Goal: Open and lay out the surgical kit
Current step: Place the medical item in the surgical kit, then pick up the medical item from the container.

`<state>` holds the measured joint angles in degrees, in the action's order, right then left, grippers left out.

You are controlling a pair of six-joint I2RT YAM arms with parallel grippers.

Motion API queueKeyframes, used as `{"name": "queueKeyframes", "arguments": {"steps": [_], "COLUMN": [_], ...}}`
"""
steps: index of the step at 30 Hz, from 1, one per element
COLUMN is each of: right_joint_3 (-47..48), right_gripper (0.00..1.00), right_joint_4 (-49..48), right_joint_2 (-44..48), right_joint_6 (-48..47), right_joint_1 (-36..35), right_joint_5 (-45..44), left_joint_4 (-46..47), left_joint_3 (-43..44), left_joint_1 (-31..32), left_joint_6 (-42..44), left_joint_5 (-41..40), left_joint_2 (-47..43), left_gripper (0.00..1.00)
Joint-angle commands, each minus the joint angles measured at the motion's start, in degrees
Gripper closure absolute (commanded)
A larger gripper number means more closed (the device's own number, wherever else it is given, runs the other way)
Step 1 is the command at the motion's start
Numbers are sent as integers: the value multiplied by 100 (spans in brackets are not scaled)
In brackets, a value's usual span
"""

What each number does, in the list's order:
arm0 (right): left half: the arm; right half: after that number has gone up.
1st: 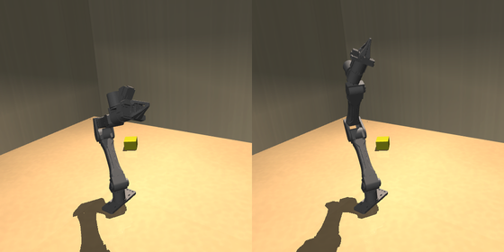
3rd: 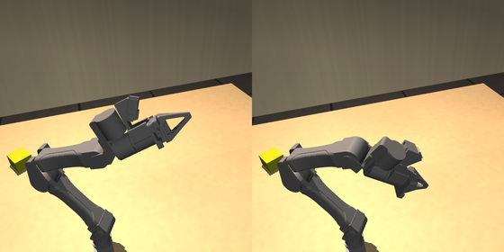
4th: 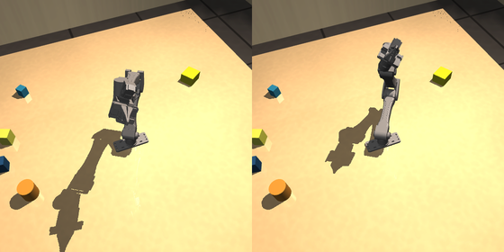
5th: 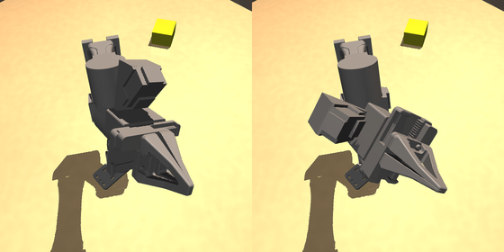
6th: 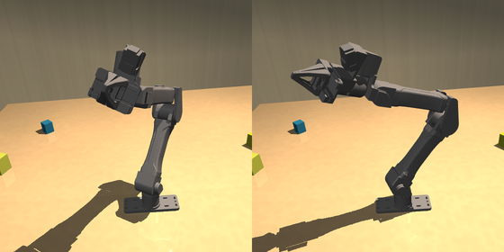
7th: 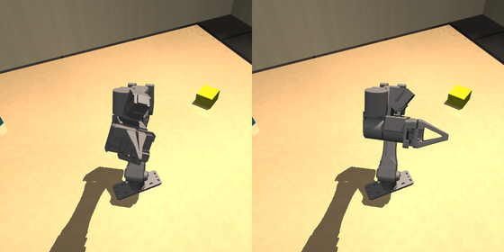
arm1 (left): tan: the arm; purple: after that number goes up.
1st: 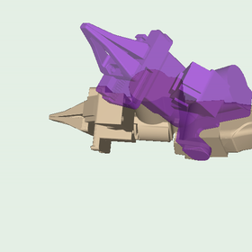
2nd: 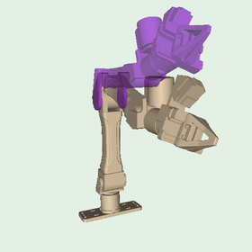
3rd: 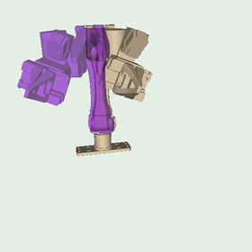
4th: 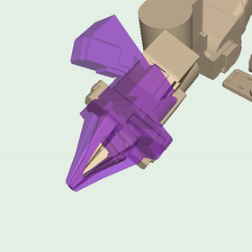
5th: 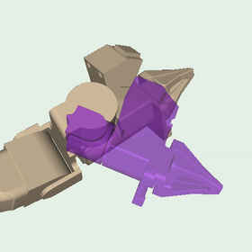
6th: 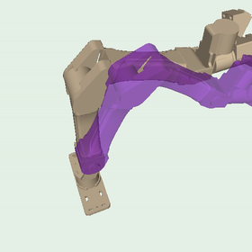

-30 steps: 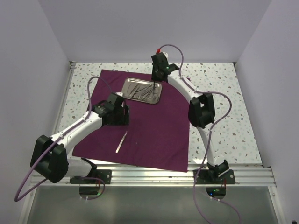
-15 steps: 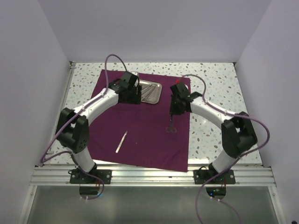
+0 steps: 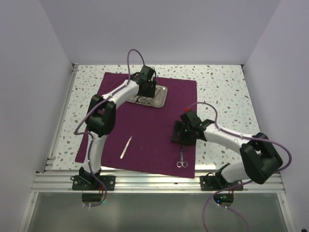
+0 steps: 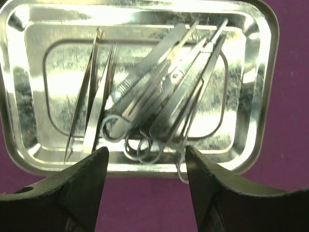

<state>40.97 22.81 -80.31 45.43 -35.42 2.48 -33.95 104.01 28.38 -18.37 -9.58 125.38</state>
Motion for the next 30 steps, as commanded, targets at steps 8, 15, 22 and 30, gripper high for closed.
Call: {"name": "queueKeyframes", "arguments": {"steps": [8,15,22,30], "right_joint_3": [464,710,1044,1589], "right_gripper": [24,27,30,32], "right_joint_4": [883,1068,1138,1261], "right_joint_2": [631,368,-80,-678], "right_joint_6": [-183,-271,-421,-579], "right_joint_1": [-35,-26,-35,-26], "right_joint_5": [-476,-564,-530,-433], "left_joint_4": [363,644,864,873], "left_joint_3": [1060,1253,1579,2018], "left_joint_1": [-280,-614,-966,-1001], "left_joint_6": [659,905,739,756], "left_joint_5": [-465,-439,-141,377], "left_joint_2": [742,1023,1304,1665], "left_gripper": [35,35,38,40]}}
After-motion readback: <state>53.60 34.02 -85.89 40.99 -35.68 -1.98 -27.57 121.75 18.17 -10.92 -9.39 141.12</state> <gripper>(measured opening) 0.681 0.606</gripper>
